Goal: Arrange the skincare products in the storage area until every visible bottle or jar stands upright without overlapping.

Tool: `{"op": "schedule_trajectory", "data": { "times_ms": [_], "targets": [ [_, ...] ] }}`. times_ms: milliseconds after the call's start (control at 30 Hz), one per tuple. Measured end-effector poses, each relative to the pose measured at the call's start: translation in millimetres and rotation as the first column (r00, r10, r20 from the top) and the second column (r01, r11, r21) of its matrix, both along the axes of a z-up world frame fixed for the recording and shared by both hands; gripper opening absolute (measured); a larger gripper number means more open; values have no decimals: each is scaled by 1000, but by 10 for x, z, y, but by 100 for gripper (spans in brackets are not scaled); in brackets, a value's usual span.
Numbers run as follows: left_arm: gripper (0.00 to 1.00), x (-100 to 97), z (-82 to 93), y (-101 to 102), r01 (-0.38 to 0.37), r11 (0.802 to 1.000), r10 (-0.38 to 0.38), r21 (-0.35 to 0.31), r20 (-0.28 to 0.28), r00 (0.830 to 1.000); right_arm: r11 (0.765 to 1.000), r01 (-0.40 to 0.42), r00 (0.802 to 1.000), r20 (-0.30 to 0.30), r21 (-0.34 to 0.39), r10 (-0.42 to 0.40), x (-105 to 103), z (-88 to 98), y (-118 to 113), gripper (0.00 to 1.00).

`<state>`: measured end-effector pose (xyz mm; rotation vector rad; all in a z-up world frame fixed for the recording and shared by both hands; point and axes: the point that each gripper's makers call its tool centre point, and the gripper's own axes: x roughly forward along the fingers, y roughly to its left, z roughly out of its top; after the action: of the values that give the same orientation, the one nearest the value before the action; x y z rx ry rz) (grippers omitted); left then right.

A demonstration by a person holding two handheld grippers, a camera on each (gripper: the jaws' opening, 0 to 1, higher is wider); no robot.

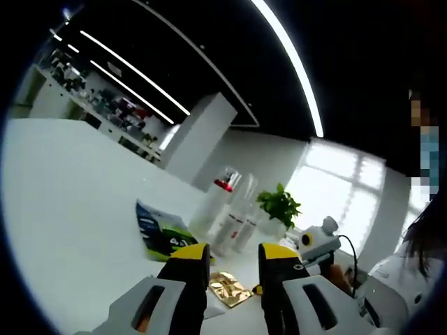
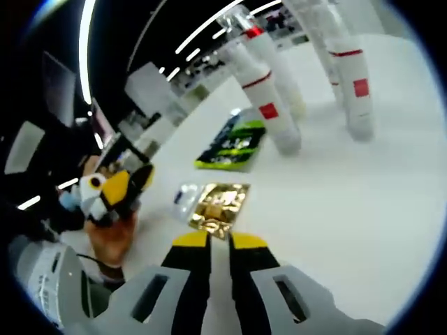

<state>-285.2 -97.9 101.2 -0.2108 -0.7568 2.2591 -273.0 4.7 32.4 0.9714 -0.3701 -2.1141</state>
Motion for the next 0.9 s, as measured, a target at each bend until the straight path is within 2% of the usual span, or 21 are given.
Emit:
{"op": "schedule_trajectory", "data": {
  "times_ms": [100,200,367,633,667,700,800,900],
  "targets": [
    [29,-5,-16,-26,-15,1000,15,-28,-3,1000,1000,4,999,-31,-4,-5,2,50,24,14],
    [29,-15,-40,-54,-32,998,32,-57,-6,999,1000,13,996,-90,-10,-14,-23,121,47,22],
    [29,-20,-41,-56,-33,997,32,-65,-7,999,999,36,982,-184,-16,-38,-31,234,127,30],
    [29,-32,5,-82,-53,995,51,-82,-29,998,997,82,963,-255,-12,-83,-55,347,300,36],
    [29,-19,18,-96,-59,994,56,-87,-35,998,996,88,958,-274,-12,-88,-60,383,319,37],
    [29,0,38,-123,-71,993,67,-97,-46,997,995,96,944,-316,-4,-92,-72,438,346,37],
    [30,34,76,-197,-106,985,98,-133,-67,993,989,146,909,-396,15,-128,-95,539,441,40],
    [33,60,103,-261,-135,974,120,-182,-90,989,978,209,861,-479,25,-172,-85,678,589,41]
  ]
}}
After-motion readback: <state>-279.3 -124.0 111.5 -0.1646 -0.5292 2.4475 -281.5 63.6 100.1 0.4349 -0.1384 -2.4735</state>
